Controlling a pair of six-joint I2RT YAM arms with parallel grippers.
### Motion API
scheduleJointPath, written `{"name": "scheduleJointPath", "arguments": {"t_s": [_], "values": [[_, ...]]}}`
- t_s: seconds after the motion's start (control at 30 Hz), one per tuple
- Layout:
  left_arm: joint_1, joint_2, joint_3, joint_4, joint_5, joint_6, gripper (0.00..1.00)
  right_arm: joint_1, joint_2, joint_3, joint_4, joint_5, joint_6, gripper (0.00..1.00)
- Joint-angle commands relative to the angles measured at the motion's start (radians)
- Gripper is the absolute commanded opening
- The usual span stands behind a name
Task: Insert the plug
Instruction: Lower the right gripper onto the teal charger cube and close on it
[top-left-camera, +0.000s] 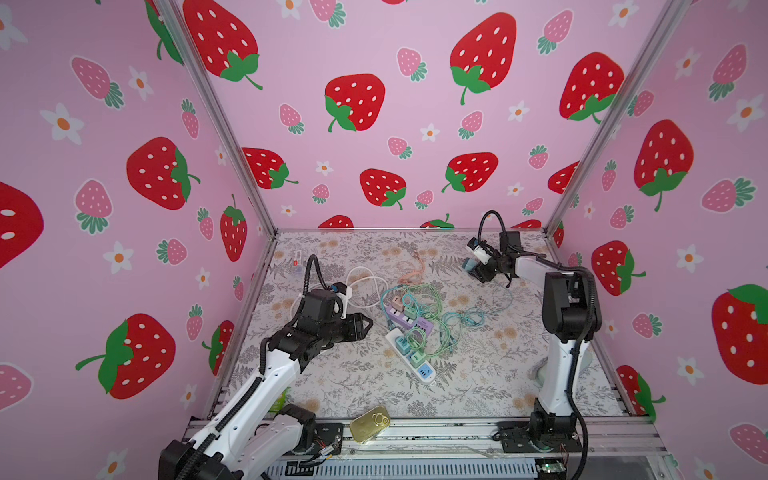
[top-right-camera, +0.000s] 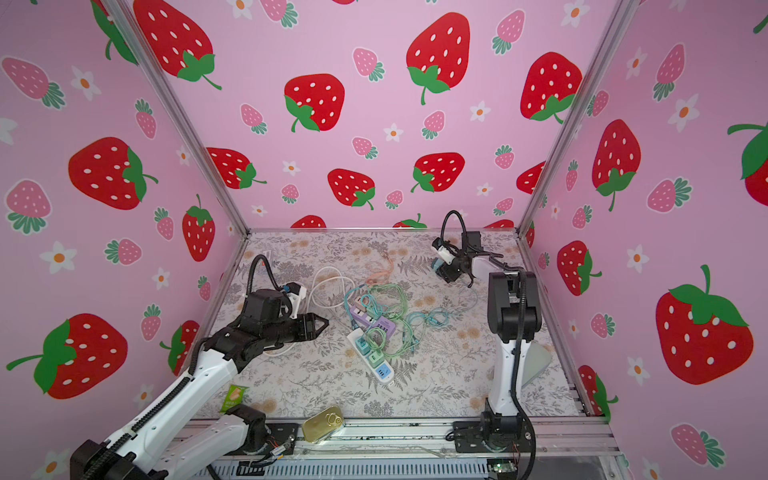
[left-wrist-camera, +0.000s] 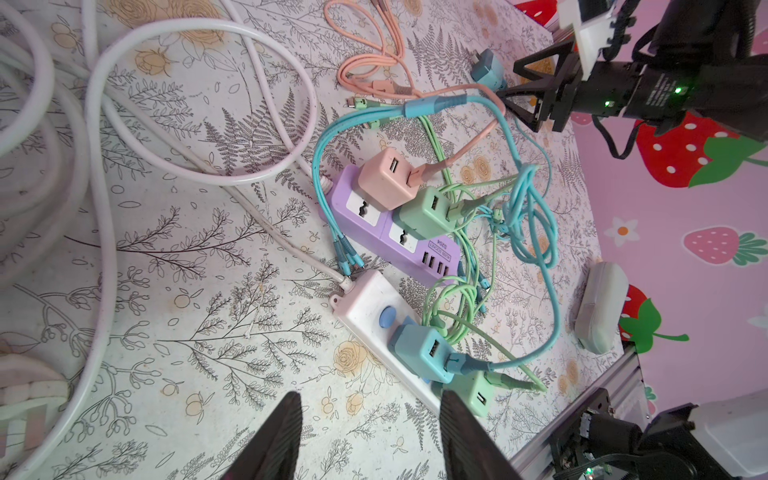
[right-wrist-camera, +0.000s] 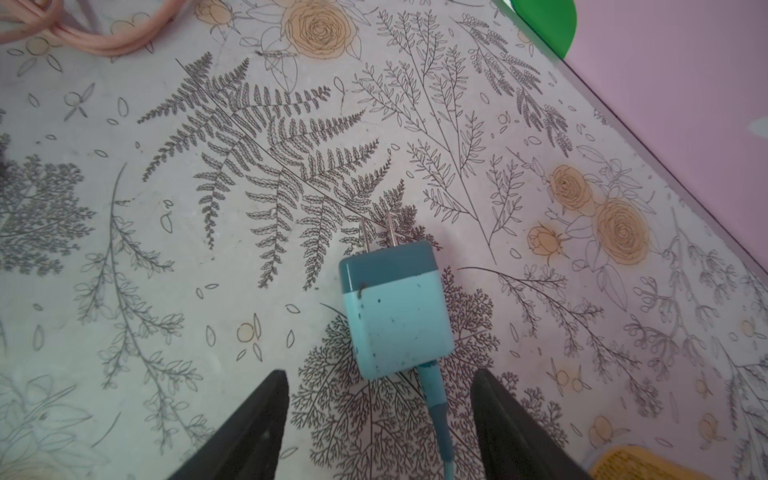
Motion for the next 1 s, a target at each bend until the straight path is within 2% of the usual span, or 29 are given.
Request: {"name": "scheduleJointPath", "arguments": {"t_s": [0.0,0.33,0.5,0.77,0.97], "values": [[0.004,-0.025,0.007,-0.041,-0.014,0.018,0.56,-0.004,0.037,0.045,-0.03,-0.033,-0.03,0.72],[0.004,-0.046,0.008,-0.052,-0.015,0.018,0.56,-0.004,0.132,0.179,-0.103,-0.036,-0.045,0.71],[0.004,-0.044,0.016,-0.058,-0.011,0.025,0.56,-0.004,0.185,0.252,-0.212,-0.038,-0.077,0.68],[0.004,-0.031,0.021,-0.047,-0.011,0.027,0.56,-0.002,0.201,0.271,-0.275,-0.042,-0.088,0.6],[0.003,-0.02,0.02,-0.035,-0.007,0.026,0.56,0.0,0.193,0.257,-0.291,-0.043,-0.095,0.49]]}}
